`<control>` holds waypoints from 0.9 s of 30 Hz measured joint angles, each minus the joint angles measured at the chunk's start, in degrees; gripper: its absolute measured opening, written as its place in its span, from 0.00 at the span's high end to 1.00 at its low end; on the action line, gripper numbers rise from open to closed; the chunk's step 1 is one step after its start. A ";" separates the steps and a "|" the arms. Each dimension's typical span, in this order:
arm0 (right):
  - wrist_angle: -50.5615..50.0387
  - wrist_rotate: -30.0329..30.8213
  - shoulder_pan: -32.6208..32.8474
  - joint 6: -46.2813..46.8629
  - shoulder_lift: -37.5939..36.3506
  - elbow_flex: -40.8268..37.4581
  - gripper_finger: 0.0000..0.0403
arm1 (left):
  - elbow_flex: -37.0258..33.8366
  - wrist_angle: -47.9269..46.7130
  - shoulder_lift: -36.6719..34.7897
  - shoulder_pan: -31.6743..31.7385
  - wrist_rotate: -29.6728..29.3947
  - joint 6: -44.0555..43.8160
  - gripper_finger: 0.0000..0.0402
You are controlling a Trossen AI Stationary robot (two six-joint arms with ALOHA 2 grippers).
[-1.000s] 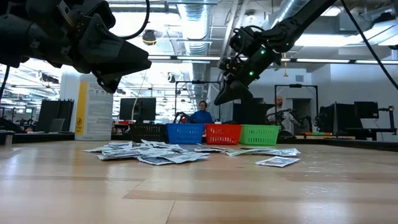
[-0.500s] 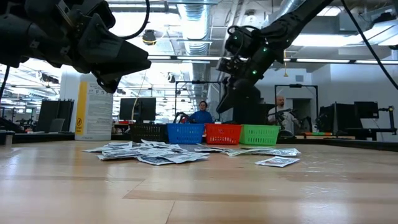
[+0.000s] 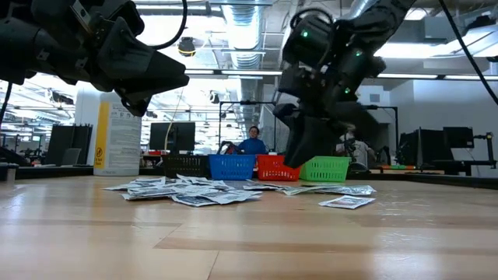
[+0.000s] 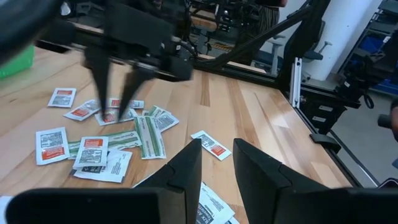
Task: Pick & Place First Aid Supplies
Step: Put the green bandage pack into the red bin
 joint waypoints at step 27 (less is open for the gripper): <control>4.92 -0.32 8.58 8.43 8.22 0.30 0.77 | 0.00 0.00 0.02 0.00 0.01 -0.21 0.77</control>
